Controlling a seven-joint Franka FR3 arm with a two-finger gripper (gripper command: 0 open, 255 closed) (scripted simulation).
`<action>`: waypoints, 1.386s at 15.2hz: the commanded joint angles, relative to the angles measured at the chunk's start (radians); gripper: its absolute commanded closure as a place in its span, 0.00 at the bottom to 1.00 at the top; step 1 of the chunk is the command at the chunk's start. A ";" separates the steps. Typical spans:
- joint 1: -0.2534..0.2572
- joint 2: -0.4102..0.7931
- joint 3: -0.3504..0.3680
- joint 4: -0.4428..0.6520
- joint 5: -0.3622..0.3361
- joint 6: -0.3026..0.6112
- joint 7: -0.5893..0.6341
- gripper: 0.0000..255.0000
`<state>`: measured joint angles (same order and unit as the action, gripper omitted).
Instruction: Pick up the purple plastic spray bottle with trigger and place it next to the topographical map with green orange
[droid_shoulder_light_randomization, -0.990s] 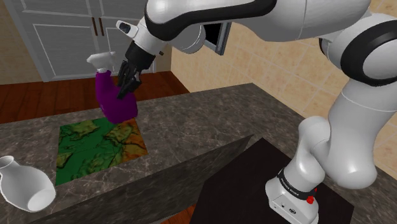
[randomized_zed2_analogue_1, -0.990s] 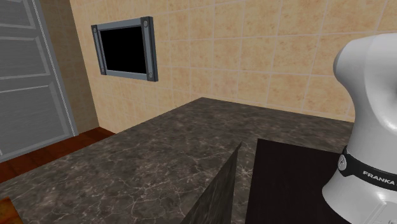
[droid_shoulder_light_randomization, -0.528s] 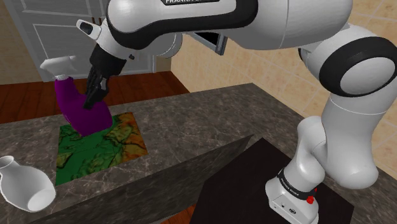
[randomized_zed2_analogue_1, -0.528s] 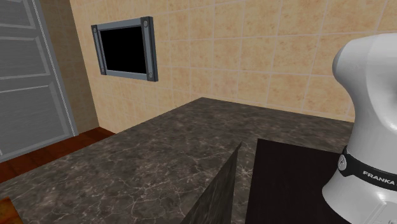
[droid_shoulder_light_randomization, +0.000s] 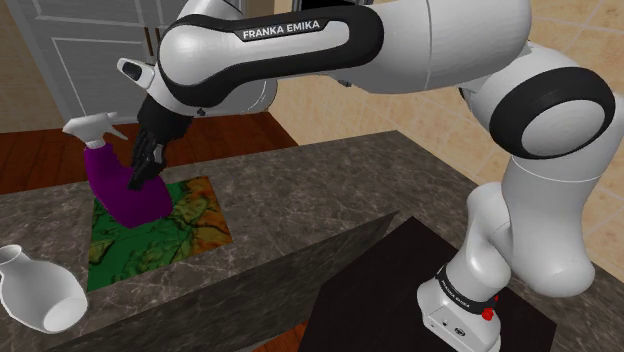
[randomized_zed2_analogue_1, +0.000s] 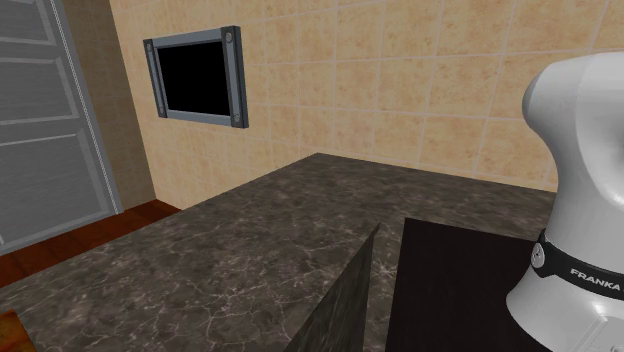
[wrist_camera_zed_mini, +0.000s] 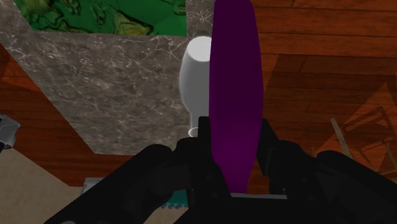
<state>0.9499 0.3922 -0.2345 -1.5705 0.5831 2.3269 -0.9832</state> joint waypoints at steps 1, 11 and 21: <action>-0.001 0.009 0.005 -0.015 0.012 0.023 -0.014 1.00; -0.012 0.055 0.031 -0.075 0.070 0.118 -0.086 1.00; -0.031 0.117 0.066 -0.108 0.137 0.203 -0.163 1.00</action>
<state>0.9218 0.5038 -0.1725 -1.6737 0.7121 2.5205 -1.1366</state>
